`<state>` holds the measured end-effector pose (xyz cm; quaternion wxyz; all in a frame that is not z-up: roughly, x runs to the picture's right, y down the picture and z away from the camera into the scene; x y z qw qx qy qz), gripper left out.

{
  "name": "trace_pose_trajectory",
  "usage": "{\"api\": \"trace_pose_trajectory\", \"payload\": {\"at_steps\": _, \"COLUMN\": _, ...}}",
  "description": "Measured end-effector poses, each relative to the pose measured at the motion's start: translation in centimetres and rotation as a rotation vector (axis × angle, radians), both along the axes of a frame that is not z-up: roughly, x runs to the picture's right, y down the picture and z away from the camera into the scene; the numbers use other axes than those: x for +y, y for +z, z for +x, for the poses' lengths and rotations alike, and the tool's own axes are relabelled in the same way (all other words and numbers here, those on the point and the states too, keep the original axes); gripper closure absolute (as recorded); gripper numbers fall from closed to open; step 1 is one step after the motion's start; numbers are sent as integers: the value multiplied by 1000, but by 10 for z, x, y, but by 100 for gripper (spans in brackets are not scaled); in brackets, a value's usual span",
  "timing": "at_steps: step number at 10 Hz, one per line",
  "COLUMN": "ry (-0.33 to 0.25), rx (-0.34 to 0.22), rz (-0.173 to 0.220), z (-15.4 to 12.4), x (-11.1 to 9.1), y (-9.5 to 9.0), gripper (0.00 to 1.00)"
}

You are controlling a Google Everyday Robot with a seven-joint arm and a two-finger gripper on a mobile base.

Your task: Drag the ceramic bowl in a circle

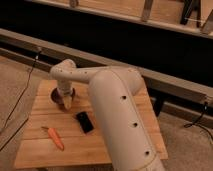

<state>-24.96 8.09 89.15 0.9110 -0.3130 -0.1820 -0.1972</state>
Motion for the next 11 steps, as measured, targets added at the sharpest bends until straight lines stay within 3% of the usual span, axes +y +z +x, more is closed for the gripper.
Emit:
{"api": "trace_pose_trajectory", "payload": {"at_steps": 2, "ry": -15, "rx": -59, "rz": -5, "z": -6, "x": 0, "y": -10, "gripper": 35}}
{"api": "trace_pose_trajectory", "payload": {"at_steps": 6, "ry": -63, "rx": -195, "rz": -39, "z": -4, "x": -4, "y": -47, "gripper": 35}}
{"api": "trace_pose_trajectory", "payload": {"at_steps": 8, "ry": -98, "rx": -219, "rz": -27, "z": 7, "x": -11, "y": -57, "gripper": 35}}
{"api": "trace_pose_trajectory", "payload": {"at_steps": 9, "ry": -129, "rx": -225, "rz": -3, "z": 13, "x": -15, "y": -60, "gripper": 35}}
{"api": "trace_pose_trajectory", "payload": {"at_steps": 11, "ry": -132, "rx": -225, "rz": 0, "z": 14, "x": -15, "y": -60, "gripper": 35}}
